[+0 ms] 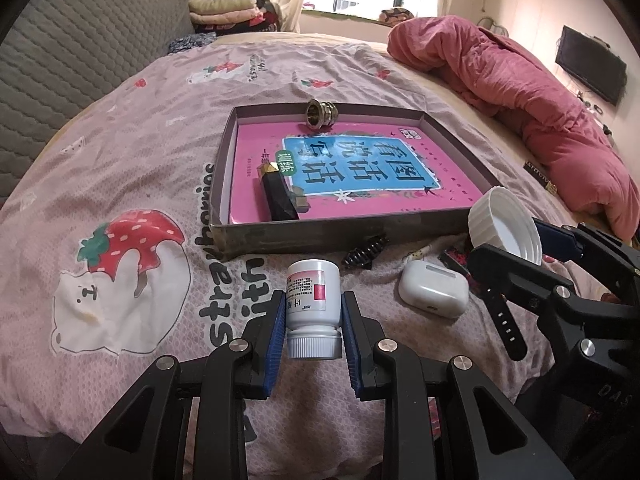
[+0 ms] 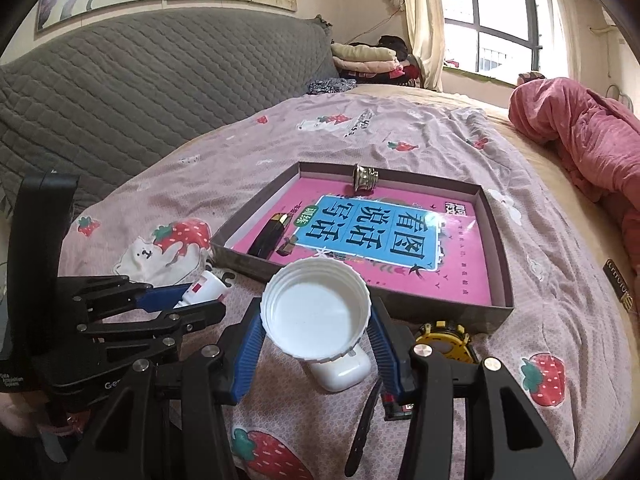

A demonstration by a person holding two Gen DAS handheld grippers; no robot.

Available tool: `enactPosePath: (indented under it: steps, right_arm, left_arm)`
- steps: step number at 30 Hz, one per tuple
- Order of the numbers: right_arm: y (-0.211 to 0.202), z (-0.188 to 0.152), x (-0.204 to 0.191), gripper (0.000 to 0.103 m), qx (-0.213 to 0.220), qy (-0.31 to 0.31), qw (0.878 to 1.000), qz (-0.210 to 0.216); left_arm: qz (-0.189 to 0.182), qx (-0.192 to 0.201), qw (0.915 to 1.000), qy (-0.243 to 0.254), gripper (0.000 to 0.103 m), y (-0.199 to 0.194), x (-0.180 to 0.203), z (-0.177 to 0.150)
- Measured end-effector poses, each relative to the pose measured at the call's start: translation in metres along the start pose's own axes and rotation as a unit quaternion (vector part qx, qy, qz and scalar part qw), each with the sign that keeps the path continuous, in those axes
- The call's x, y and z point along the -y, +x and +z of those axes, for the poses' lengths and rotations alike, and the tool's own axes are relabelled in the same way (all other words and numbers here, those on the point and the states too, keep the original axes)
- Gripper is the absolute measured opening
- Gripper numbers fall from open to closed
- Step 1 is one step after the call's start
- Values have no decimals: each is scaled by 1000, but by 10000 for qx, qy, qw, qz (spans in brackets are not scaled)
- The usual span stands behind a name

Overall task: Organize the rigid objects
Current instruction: 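Lift the pill bottle with left tool while right tool carries the cap over the tray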

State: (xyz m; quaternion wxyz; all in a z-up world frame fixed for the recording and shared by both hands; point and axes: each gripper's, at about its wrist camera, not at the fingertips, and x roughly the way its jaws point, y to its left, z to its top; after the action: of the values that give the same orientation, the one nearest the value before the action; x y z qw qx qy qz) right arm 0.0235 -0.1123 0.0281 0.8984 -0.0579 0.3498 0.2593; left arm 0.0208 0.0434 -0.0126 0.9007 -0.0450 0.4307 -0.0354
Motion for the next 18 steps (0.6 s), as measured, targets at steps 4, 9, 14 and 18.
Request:
enactPosePath:
  steps: [4,9,14,18]
  right_arm:
    - [-3,1,3,50,62,35,10000,-15]
    - [-8,2,5,50,150,39,9999,-55]
    - [-12,4,7,50,230,53,9997,-51]
    - [-15,6,9,50,302,46,9995,-64]
  left_arm:
    - [28,29,10000,6,27,-4,2,0]
    - [47,60,10000,-37,27,-11,4,1]
    - [43,129,9999,-67,27,-17,8,6]
    - [17,144,9999,-79,27,-20,11,10]
